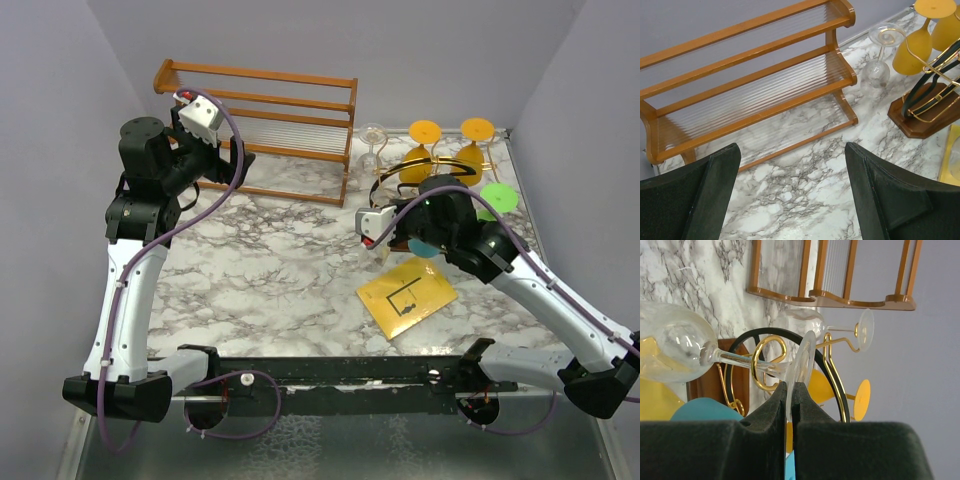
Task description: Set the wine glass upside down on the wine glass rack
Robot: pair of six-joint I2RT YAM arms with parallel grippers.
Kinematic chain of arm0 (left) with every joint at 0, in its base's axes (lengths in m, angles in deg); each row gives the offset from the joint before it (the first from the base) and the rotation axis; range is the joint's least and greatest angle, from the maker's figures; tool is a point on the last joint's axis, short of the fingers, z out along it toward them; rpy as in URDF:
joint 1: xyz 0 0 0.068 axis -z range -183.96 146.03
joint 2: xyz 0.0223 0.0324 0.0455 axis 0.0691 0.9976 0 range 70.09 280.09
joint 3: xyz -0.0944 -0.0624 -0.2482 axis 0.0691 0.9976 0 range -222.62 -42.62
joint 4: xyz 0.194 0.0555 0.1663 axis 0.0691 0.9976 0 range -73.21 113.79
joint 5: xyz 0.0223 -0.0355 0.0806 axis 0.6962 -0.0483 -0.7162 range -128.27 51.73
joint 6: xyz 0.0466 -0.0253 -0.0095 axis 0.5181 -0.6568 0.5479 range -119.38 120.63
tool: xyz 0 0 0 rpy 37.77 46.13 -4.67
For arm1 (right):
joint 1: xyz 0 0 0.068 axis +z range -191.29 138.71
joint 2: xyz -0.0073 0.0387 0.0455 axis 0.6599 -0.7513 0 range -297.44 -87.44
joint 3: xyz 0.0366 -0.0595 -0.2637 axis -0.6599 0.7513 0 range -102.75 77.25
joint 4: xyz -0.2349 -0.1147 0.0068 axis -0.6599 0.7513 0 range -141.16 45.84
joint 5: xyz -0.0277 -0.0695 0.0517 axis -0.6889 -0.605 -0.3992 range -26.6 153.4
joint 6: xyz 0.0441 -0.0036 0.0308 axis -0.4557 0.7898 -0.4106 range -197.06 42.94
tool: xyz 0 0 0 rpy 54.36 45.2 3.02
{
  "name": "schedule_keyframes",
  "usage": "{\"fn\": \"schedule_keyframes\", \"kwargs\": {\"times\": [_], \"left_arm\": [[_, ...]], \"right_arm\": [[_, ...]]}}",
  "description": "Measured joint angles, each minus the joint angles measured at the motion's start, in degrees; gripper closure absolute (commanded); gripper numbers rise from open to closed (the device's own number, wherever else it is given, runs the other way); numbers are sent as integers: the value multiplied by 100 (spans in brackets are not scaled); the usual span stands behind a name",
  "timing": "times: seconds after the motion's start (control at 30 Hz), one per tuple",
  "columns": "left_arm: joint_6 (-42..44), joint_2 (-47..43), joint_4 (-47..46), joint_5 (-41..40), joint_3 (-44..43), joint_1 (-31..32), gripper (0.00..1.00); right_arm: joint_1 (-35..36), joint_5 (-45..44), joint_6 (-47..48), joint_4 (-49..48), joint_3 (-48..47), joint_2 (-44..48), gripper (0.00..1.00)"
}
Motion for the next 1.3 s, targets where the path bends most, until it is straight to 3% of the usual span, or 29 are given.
{"fn": "schedule_keyframes", "kwargs": {"times": [0.6, 0.87, 1.3], "left_arm": [[17, 0, 0, 98, 0, 0, 12], [20, 0, 0, 142, 0, 0, 12], [26, -2, -2, 205, 22, -24, 12]], "right_arm": [[0, 212, -205, -55, -138, -208, 99], [0, 214, -260, -142, -138, -267, 88], [0, 221, -304, -184, -136, -337, 83]]}}
